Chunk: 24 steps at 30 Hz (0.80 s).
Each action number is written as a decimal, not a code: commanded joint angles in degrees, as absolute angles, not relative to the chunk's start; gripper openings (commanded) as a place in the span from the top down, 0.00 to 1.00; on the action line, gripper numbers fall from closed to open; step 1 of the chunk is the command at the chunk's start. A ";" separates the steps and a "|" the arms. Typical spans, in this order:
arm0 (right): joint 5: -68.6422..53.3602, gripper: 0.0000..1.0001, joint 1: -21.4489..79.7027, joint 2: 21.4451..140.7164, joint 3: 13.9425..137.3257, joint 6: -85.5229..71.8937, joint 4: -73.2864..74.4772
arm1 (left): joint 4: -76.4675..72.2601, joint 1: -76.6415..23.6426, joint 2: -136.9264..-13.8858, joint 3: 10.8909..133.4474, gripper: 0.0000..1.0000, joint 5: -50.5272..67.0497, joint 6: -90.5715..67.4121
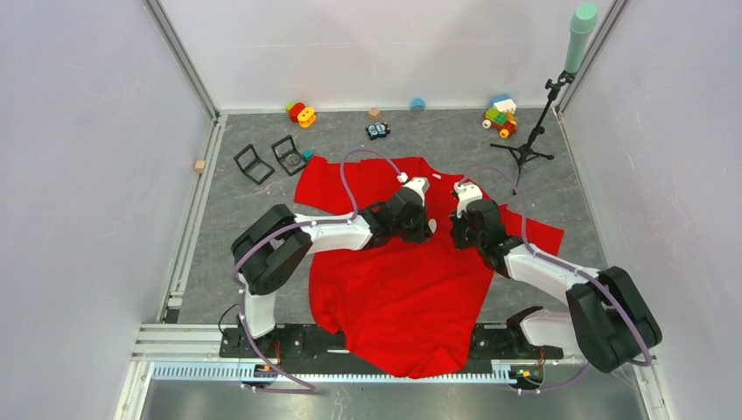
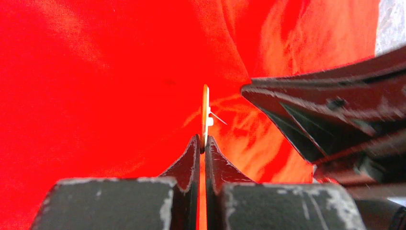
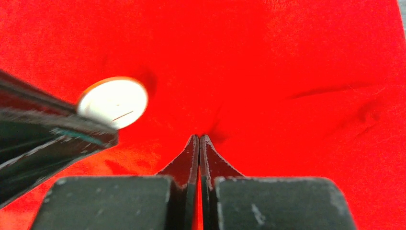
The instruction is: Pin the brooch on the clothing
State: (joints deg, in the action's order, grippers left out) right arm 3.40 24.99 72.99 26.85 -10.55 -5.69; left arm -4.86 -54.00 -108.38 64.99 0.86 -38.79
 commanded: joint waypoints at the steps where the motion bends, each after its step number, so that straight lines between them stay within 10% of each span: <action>1: 1.07 1.00 24.79 67.57 23.28 -11.93 -12.99 | -6.79 -55.09 -111.51 68.98 0.98 -2.26 -40.50; 24: -7.26 1.00 24.72 62.60 17.71 -11.71 -19.43 | -0.37 -57.13 -119.43 76.47 0.98 -2.77 -39.11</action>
